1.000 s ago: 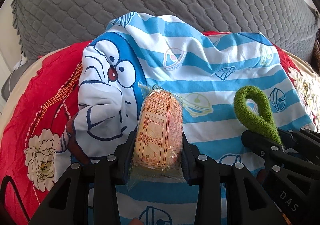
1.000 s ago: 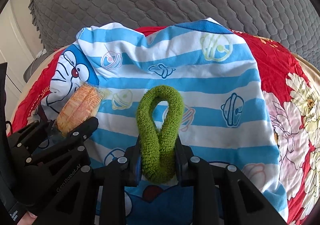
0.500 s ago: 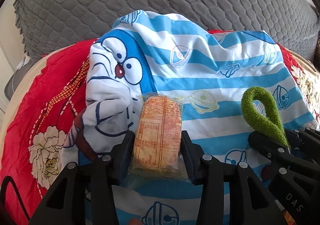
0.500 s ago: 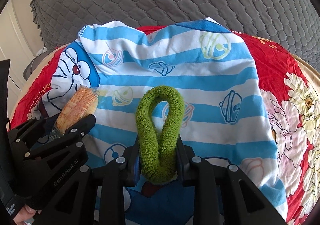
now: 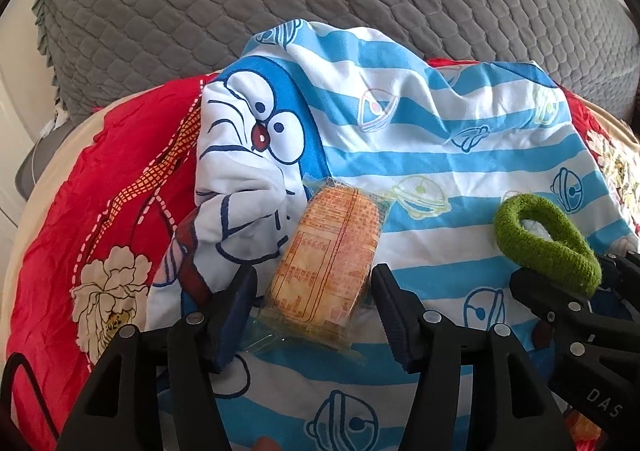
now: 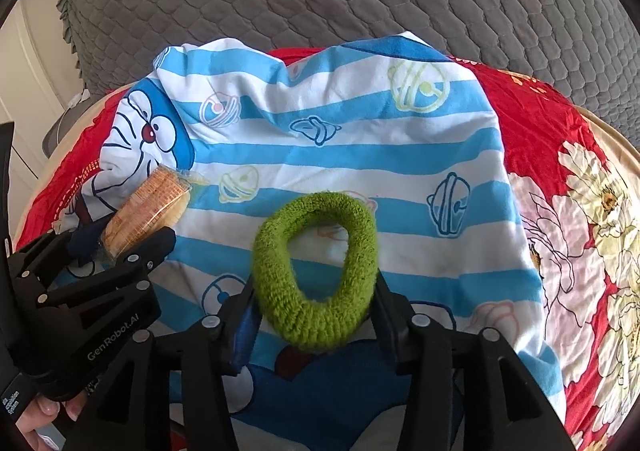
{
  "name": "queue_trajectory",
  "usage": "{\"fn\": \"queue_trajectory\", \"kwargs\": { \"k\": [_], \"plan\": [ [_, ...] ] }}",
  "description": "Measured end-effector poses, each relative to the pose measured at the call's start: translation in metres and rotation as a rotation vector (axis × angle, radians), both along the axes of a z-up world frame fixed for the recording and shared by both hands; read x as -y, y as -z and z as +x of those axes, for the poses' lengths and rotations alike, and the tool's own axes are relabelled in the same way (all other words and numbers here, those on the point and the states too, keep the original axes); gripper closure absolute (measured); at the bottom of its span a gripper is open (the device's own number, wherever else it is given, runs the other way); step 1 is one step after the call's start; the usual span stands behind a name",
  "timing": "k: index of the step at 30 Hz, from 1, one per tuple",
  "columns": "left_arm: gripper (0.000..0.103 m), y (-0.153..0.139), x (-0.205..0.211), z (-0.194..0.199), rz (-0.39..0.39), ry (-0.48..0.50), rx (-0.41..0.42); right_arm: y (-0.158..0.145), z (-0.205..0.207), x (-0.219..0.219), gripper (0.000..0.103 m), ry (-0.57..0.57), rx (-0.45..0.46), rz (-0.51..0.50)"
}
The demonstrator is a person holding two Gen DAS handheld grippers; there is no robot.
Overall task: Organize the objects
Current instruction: 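Open the right tool to drop the green ring while the left tool releases the bread packet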
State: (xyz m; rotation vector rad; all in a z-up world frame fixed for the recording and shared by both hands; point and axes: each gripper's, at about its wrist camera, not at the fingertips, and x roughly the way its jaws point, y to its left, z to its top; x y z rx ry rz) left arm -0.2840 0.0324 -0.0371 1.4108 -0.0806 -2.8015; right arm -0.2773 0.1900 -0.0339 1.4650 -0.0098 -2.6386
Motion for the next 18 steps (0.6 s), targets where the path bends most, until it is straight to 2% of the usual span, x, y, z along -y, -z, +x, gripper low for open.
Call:
{"fn": "queue_trajectory", "kwargs": {
  "k": [6, 8, 18],
  "plan": [
    [0.034, -0.004, 0.002, 0.002, 0.018, 0.003, 0.006, -0.004, 0.003, -0.001, 0.041, -0.004, -0.001, 0.018],
    [0.032, -0.007, 0.004, 0.002, 0.027, 0.002, 0.007, -0.005, 0.003, -0.001, 0.034, -0.003, 0.002, 0.022],
    [0.028, -0.015, 0.007, 0.011, 0.031, -0.002, 0.011, -0.013, 0.013, -0.002, 0.033, -0.006, -0.01, 0.02]
  ]
}}
